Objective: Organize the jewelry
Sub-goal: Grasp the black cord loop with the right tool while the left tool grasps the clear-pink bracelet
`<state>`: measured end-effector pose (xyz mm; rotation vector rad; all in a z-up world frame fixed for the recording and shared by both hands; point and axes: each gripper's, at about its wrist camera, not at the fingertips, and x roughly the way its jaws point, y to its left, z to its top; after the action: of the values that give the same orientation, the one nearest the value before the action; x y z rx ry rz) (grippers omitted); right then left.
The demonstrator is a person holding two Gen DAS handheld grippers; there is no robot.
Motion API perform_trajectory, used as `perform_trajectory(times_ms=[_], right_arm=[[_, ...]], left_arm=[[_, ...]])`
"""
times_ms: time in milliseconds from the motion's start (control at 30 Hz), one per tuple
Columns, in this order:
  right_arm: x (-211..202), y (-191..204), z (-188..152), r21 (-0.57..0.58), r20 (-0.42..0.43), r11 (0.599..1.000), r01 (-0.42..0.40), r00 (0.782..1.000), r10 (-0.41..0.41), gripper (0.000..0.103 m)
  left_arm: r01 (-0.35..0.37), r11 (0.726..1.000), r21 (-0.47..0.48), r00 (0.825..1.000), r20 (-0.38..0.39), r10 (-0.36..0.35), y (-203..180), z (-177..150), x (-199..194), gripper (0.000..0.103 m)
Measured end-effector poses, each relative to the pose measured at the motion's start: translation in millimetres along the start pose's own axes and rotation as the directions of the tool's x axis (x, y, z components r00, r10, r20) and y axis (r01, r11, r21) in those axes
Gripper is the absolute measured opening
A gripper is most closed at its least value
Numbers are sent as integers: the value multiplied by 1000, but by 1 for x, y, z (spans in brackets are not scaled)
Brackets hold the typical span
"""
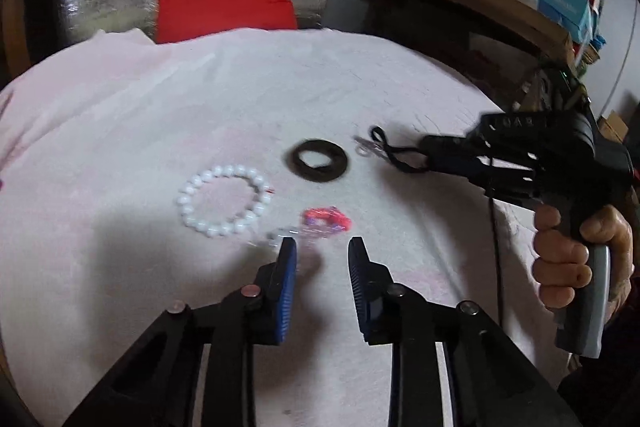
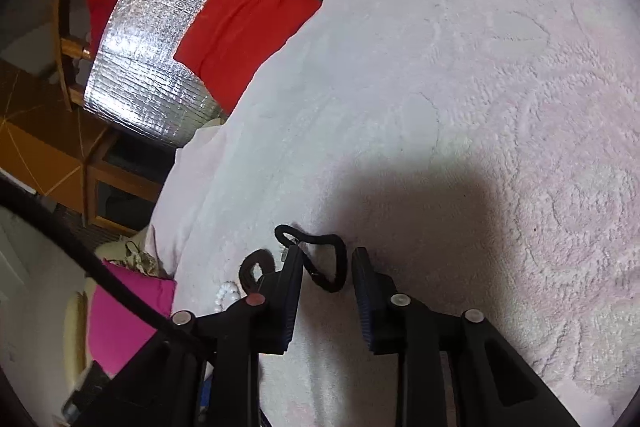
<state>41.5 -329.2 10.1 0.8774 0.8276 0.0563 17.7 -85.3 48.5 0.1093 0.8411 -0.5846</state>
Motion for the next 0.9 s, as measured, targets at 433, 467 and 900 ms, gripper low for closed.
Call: perform_trajectory(times_ms=[433, 467, 900], right_arm=[[-5, -2, -3, -15, 10, 1000, 1, 1000, -1, 18], [-4, -2, -3, -17, 7, 1000, 0, 1000, 0, 18], [-5, -1, -5, -32, 11, 999, -1, 1000, 1, 18]], left_arm=[[-9, 1000, -5, 998, -65, 8, 10, -5, 26, 47], [-10, 1000, -7, 998, -59, 9, 10, -5, 26, 47], [72, 996, 50, 997, -29, -70, -10, -2, 15, 18]])
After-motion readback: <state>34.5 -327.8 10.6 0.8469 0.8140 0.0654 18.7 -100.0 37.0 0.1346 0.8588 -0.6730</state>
